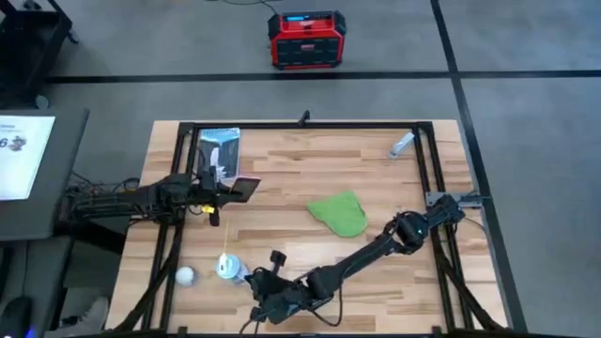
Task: Apply microfiber cloth
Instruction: Spray the front of the black cellphone with the white spray bottle
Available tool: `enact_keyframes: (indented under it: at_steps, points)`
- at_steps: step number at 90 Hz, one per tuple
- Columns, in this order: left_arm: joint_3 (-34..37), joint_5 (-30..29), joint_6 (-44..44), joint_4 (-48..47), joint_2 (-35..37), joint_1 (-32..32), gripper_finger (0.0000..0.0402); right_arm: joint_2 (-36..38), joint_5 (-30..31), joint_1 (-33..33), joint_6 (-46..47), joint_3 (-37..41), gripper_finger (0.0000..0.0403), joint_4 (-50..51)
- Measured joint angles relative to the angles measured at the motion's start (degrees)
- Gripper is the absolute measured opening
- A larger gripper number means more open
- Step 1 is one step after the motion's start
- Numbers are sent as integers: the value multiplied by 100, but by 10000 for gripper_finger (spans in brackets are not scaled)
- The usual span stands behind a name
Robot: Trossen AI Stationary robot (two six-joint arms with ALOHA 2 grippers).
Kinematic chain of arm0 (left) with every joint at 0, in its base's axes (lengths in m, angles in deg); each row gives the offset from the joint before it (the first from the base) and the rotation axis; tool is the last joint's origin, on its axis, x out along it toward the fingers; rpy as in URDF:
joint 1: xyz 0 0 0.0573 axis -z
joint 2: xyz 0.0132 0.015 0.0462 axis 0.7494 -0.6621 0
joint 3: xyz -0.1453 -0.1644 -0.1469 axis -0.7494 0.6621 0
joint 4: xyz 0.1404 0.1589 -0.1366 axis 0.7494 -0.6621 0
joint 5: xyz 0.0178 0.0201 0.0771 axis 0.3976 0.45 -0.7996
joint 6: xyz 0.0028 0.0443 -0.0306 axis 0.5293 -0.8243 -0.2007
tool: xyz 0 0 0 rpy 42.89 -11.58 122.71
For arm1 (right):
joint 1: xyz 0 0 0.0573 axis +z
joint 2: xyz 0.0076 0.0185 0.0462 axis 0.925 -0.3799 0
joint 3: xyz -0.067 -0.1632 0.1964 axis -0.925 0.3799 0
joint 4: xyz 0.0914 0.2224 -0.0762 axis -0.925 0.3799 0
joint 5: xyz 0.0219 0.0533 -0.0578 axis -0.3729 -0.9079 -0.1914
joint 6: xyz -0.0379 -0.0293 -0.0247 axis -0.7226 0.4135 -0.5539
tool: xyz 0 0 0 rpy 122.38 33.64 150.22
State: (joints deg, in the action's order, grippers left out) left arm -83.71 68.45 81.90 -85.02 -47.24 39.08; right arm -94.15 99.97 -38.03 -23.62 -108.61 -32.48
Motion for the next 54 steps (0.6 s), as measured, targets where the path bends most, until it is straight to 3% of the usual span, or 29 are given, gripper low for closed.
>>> enact_keyframes:
  at_steps: [10,28,47,54]
  points:
    - [0,-108,-71,22,-2,-2,2,301,422,45,-6,-2,0,643]
    - [-340,209,-75,-109,75,-2,2,715,397,-133,-114,-2,0,1378]
    - [-1177,482,-305,-1663,703,0,2,916,383,-335,-140,-7,0,2237]
    - [-1204,506,-265,-1725,1107,0,2,900,335,-426,-152,-2,0,2463]
